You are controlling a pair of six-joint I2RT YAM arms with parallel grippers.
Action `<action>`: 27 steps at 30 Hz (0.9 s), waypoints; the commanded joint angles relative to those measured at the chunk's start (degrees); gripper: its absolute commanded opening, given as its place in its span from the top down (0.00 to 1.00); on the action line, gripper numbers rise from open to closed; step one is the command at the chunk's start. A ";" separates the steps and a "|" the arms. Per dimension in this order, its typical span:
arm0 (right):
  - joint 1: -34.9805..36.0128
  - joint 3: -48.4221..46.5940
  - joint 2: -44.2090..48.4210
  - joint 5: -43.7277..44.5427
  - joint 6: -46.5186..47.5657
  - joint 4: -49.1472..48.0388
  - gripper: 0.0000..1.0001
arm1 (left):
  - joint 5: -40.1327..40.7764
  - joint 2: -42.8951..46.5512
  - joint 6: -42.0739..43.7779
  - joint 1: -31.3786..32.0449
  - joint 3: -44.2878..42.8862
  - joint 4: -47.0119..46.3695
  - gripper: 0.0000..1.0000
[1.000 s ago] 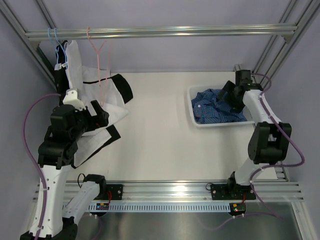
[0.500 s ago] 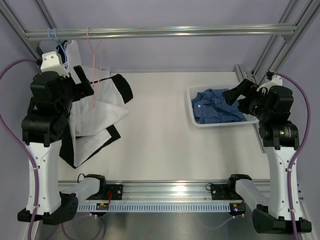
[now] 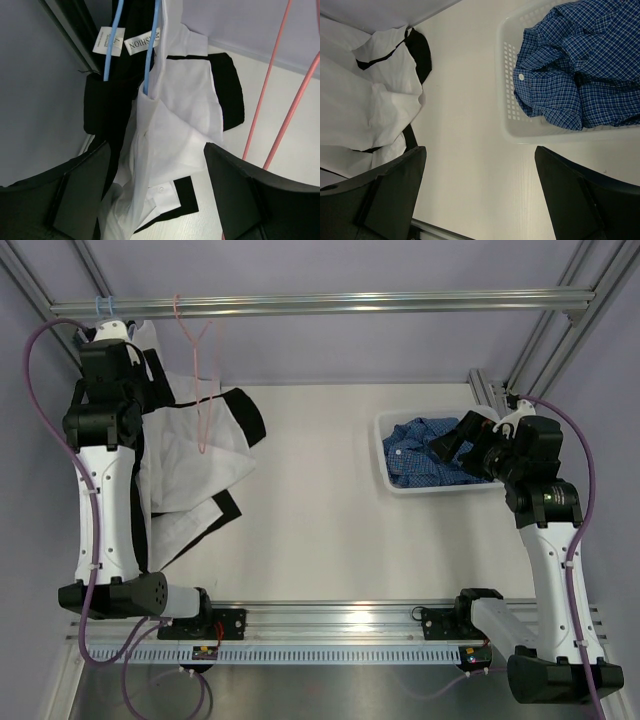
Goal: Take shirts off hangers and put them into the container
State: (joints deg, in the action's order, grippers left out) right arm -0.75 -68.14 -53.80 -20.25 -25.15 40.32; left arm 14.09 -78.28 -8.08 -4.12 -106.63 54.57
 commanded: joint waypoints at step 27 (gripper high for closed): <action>0.40 -0.86 -3.85 -2.78 1.59 -1.29 0.00 | -7.40 1.80 1.48 -1.07 1.17 -6.40 1.00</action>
State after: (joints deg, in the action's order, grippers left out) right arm -0.75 -68.14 -57.54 -20.73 -24.16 40.32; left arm 8.93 -82.35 -8.71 -5.06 -100.25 55.35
